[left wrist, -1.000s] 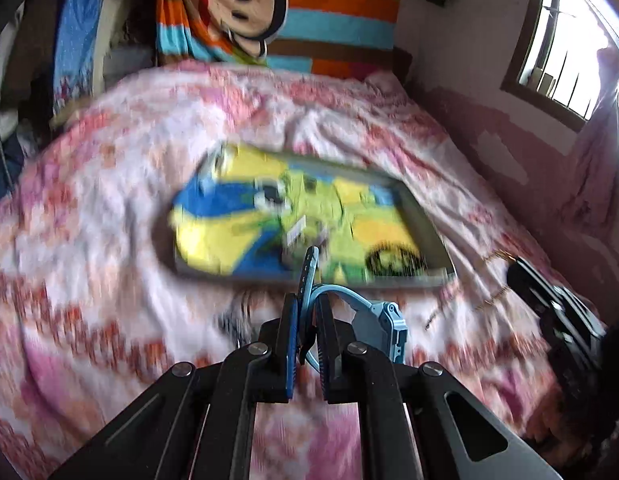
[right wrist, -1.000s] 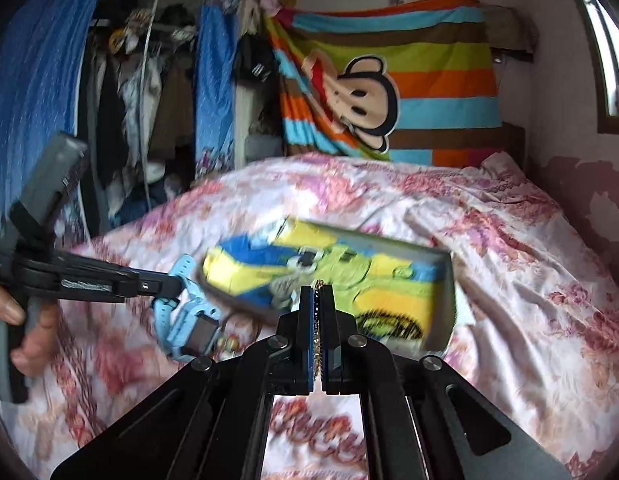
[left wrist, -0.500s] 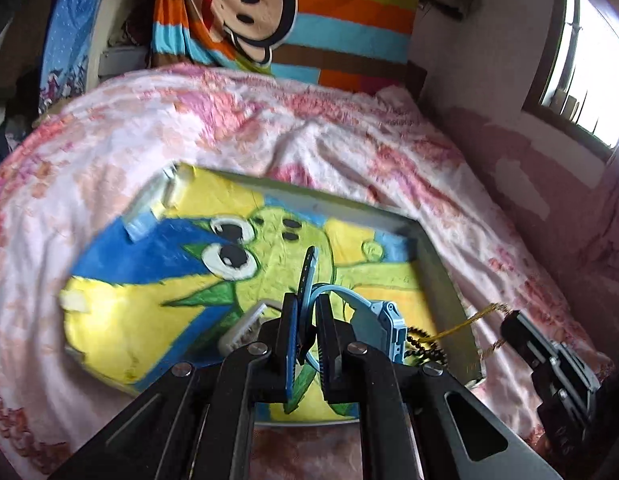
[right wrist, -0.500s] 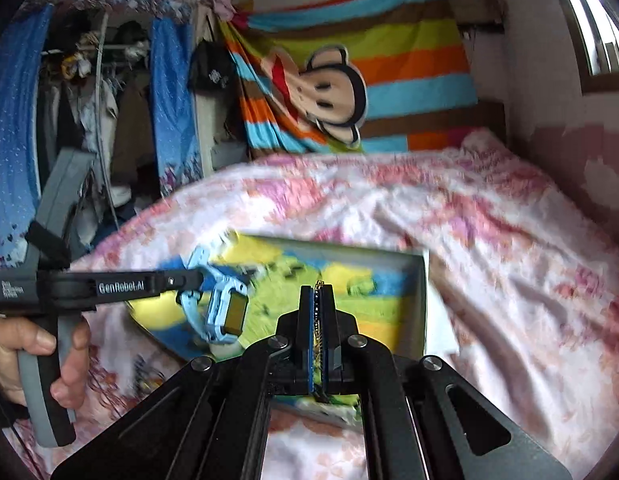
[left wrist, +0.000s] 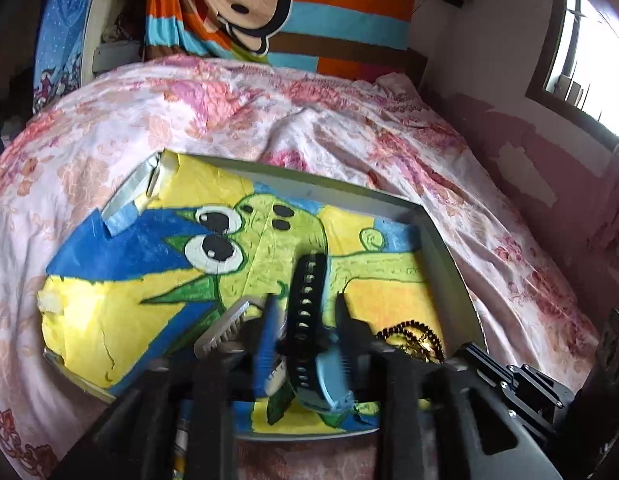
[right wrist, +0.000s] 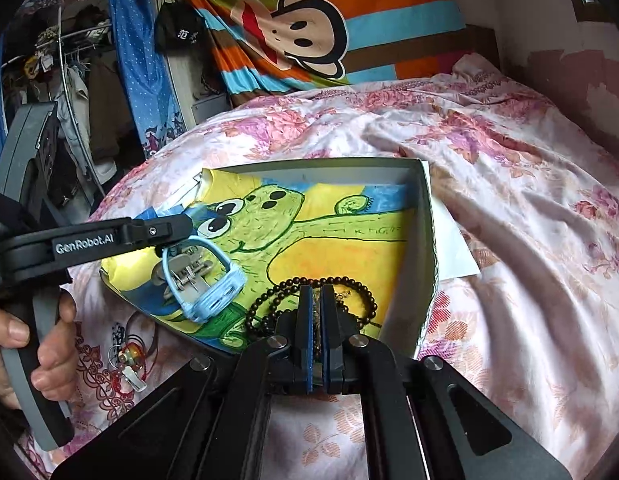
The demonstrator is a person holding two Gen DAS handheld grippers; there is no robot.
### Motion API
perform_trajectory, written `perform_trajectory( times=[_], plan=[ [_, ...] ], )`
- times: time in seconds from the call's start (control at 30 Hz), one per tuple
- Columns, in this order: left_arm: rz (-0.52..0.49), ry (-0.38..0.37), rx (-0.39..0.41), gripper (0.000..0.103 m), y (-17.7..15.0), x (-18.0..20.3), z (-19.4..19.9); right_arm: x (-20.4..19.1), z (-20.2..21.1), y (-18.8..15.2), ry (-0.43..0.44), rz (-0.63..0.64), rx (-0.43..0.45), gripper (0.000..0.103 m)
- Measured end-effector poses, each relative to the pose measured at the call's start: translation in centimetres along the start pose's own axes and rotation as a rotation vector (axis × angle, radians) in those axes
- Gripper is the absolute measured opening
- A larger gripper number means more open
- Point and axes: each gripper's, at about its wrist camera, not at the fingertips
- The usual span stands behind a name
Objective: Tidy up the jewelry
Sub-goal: 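Carry the blue watch and gold chain into the tray and open both tools, then lift both tools away from the tray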
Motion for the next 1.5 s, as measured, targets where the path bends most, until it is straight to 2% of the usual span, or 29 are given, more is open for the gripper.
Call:
perform_trajectory(
  times=[0.03, 0.07, 0.1, 0.13, 0.27, 0.33, 0.4, 0.63, 0.77, 0.87, 1.13, 1.33, 1.5],
  plan=[
    [0.009, 0.001, -0.004, 0.048, -0.1, -0.2, 0.1, 0.0, -0.1, 0.0, -0.008, 0.0, -0.007, 0.013],
    [0.018, 0.002, 0.003, 0.063, -0.2, -0.4, 0.4, 0.0, 0.0, -0.1, -0.013, -0.004, -0.009, 0.018],
    [0.022, 0.005, 0.015, 0.071, -0.3, -0.5, 0.7, 0.1, 0.4, 0.0, -0.014, -0.008, -0.008, 0.031],
    [0.026, 0.008, 0.032, 0.073, -0.5, -0.6, 1.2, 0.1, 0.6, 0.0, -0.016, -0.015, -0.003, 0.04],
    [0.025, 0.006, 0.069, 0.085, -0.9, -0.8, 3.5, -0.2, 2.1, 0.6, -0.036, -0.007, 0.016, 0.044],
    [0.018, 0.004, 0.094, 0.089, -0.9, -0.8, 4.8, -0.6, 3.6, 1.1, -0.046, 0.0, 0.045, 0.06],
    [0.009, -0.001, 0.134, 0.098, -1.2, -0.8, 6.9, -1.0, 5.3, 1.4, -0.046, 0.004, 0.081, 0.069],
    [-0.035, 0.01, 0.261, 0.103, -2.7, -1.0, 13.8, -3.0, 12.5, 1.2, -0.067, 0.046, 0.234, 0.096],
    [-0.08, 0.043, 0.304, 0.103, -4.3, -1.1, 17.6, -4.1, 15.9, 0.6, -0.059, 0.063, 0.313, 0.101],
    [-0.117, 0.073, 0.324, 0.103, -5.8, -1.2, 19.8, -5.2, 18.4, -0.1, -0.034, 0.059, 0.364, 0.102],
    [-0.163, 0.081, 0.357, 0.103, -9.5, -2.4, 24.1, -7.8, 23.0, -3.6, -0.011, 0.026, 0.43, 0.102],
    [-0.206, 0.087, 0.37, 0.103, -12.5, -4.0, 25.7, -9.0, 24.8, -6.6, -0.024, 0.005, 0.418, 0.102],
    [-0.219, 0.104, 0.291, 0.103, -14.7, -5.5, 25.4, -9.3, 23.9, -8.8, -0.022, 0.0, 0.348, 0.102]
  ],
)
Point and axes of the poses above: each gripper's, at about its wrist camera, not at the fingertips, and z roughly against the way its jaws point, x to its right, y to its top, and after that the axes turned 9 degrees about -y, right-handed
